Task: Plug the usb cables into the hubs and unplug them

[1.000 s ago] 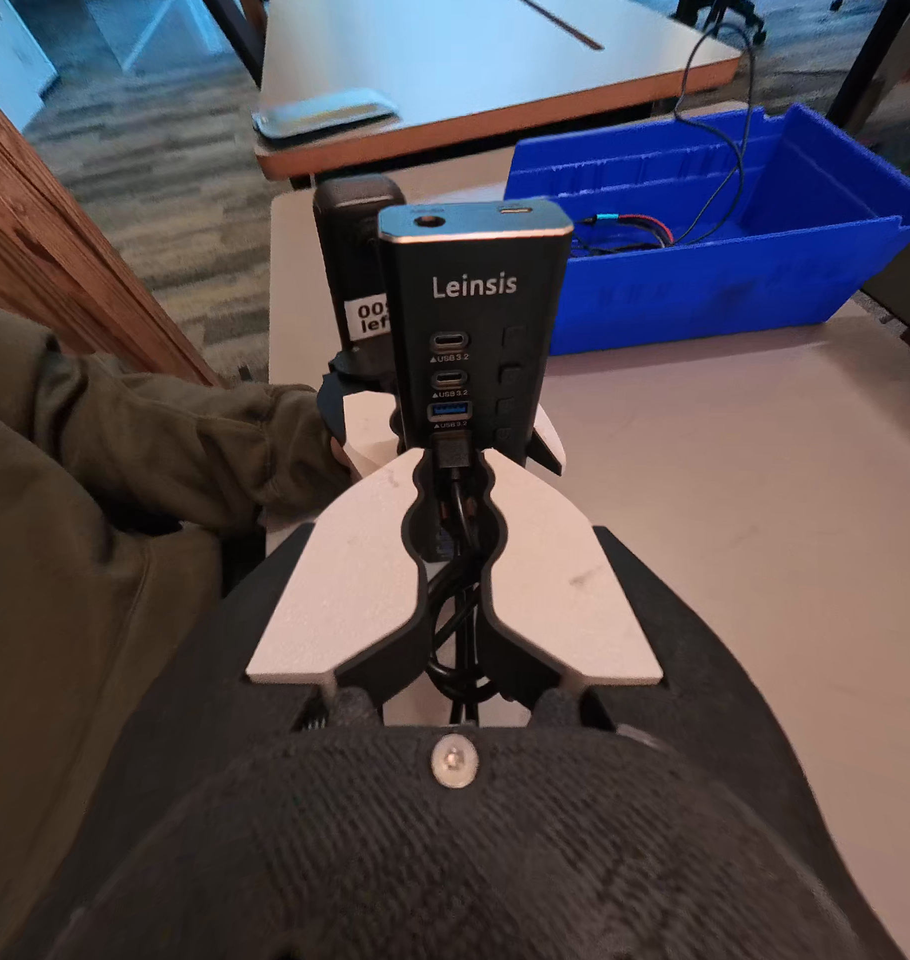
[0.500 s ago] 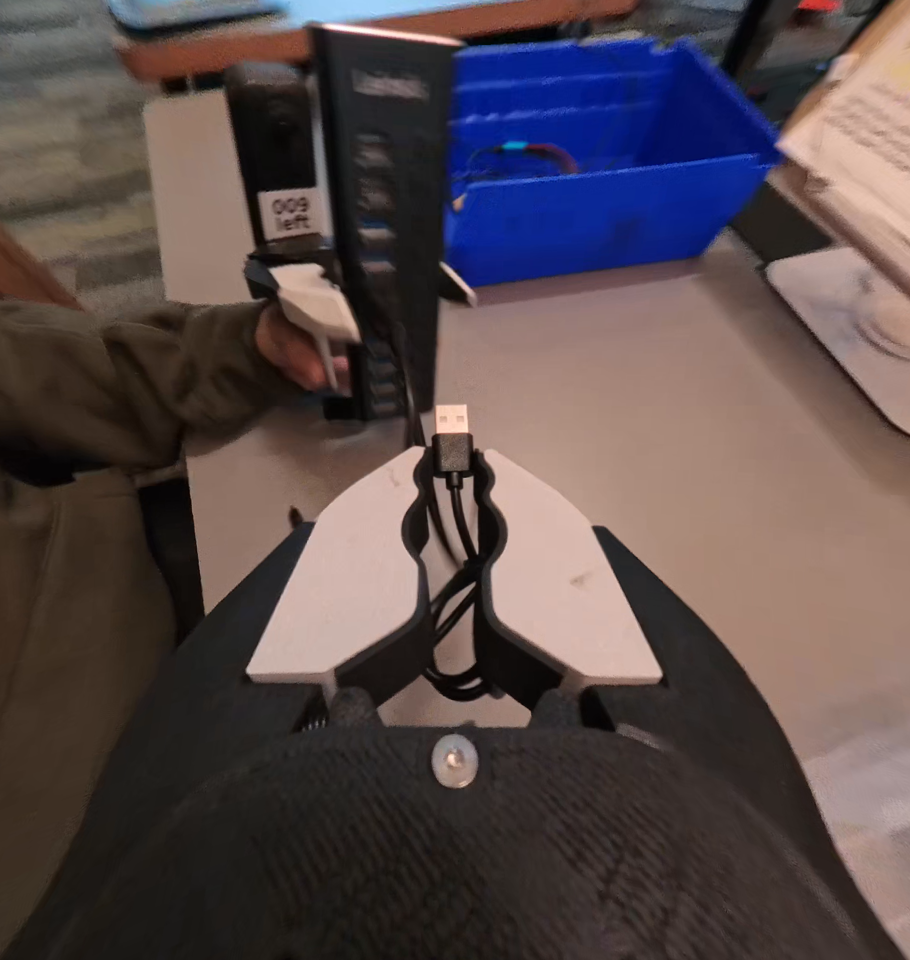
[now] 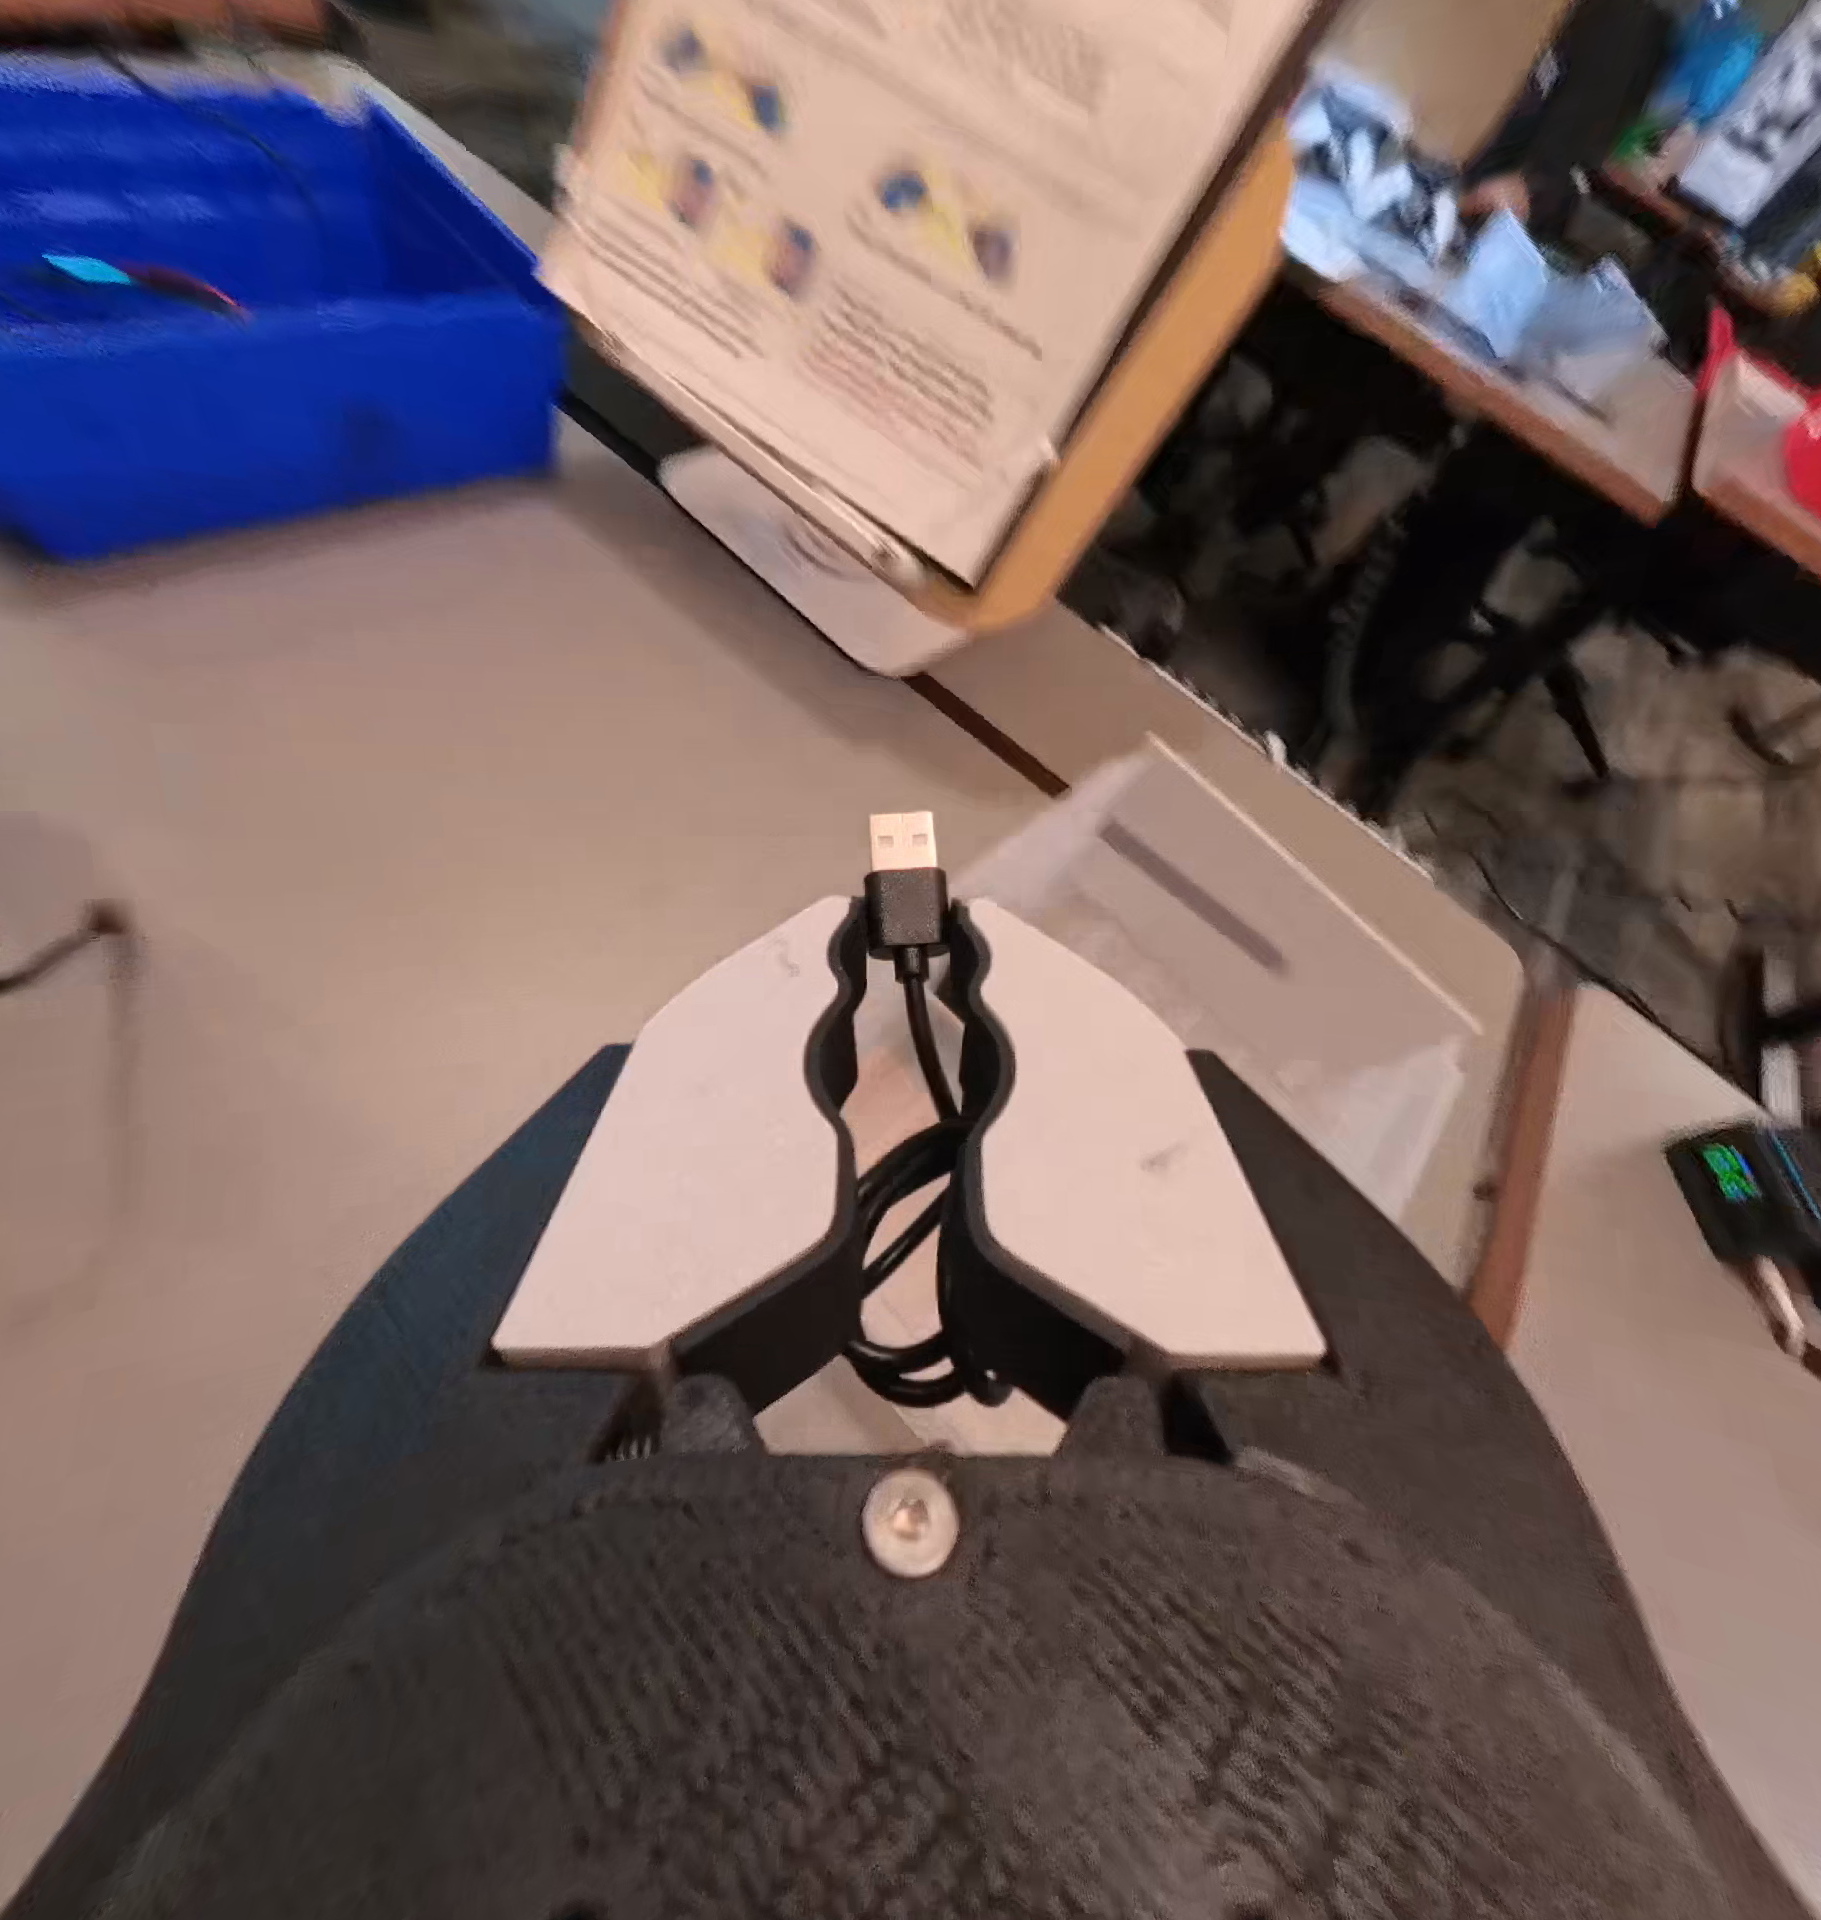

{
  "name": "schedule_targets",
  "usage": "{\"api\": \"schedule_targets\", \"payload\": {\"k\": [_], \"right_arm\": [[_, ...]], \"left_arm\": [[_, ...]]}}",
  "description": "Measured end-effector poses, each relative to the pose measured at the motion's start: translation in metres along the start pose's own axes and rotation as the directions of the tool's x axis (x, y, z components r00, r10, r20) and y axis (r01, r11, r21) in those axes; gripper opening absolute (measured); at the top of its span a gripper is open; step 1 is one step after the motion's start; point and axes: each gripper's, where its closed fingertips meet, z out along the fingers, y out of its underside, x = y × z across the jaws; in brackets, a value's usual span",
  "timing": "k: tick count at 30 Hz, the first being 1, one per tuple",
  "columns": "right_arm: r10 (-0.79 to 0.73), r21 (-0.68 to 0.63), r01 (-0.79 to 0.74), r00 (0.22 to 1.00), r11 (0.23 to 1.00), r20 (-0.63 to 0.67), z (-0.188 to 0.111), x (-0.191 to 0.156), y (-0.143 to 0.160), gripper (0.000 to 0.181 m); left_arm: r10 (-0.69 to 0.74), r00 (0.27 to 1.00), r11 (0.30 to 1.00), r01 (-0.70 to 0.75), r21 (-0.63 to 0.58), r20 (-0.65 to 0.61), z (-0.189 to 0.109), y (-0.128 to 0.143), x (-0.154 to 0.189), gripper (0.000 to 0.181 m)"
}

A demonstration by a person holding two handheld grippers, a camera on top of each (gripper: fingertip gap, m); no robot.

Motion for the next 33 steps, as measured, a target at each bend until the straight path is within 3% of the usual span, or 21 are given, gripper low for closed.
{"api": "schedule_targets", "payload": {"k": [6, 11, 14, 16, 19, 22, 27, 30, 33], "right_arm": [[0.078, -0.205, -0.077, 0.997, 0.976, -0.004, 0.062, 0.015, 0.081, 0.015], [0.239, -0.208, -0.228, 0.971, 0.951, 0.026, 0.101, -0.001, 0.107, 0.017], [0.220, -0.103, -0.219, 0.976, 0.970, -0.005, 0.099, -0.011, 0.082, 0.032], [0.207, 0.013, -0.210, 0.973, 0.978, 0.103, 0.088, -0.041, 0.046, 0.036], [0.153, 0.143, -0.238, 0.884, 0.961, 0.443, 0.059, -0.134, -0.011, 0.041], [0.024, 0.201, -0.189, 0.782, 0.961, 0.623, 0.036, -0.221, -0.039, 0.043], [-0.080, 0.186, -0.054, 0.762, 0.981, 0.643, 0.044, -0.289, -0.037, 0.036], [-0.170, 0.210, 0.052, 0.784, 0.976, 0.597, 0.053, -0.300, -0.030, 0.030], [-0.179, 0.237, 0.041, 0.781, 0.971, 0.598, 0.049, -0.303, -0.031, 0.023]], "left_arm": [[-0.017, 1.000, 1.000, 0.017, -0.013, -0.007, 0.004, 0.006, 0.001, 0.061], [-0.029, 1.000, 0.999, 0.029, -0.024, -0.007, 0.004, 0.010, 0.000, 0.061], [-0.027, 1.000, 0.999, 0.027, -0.031, -0.003, 0.004, 0.011, -0.001, 0.061], [-0.020, 1.000, 0.999, 0.020, -0.037, -0.005, 0.004, 0.012, -0.001, 0.061], [-0.018, 1.000, 0.999, 0.017, -0.046, -0.010, 0.006, 0.015, -0.001, 0.061], [-0.008, 1.000, 0.998, 0.006, -0.067, -0.026, 0.010, 0.020, 0.003, 0.061], [0.035, 0.998, 0.993, -0.041, -0.112, -0.051, 0.016, 0.028, 0.012, 0.061], [0.046, 0.996, 0.991, -0.054, -0.120, -0.070, 0.019, 0.029, 0.017, 0.061], [0.042, 0.996, 0.993, -0.051, -0.109, -0.079, 0.019, 0.028, 0.018, 0.061]]}}
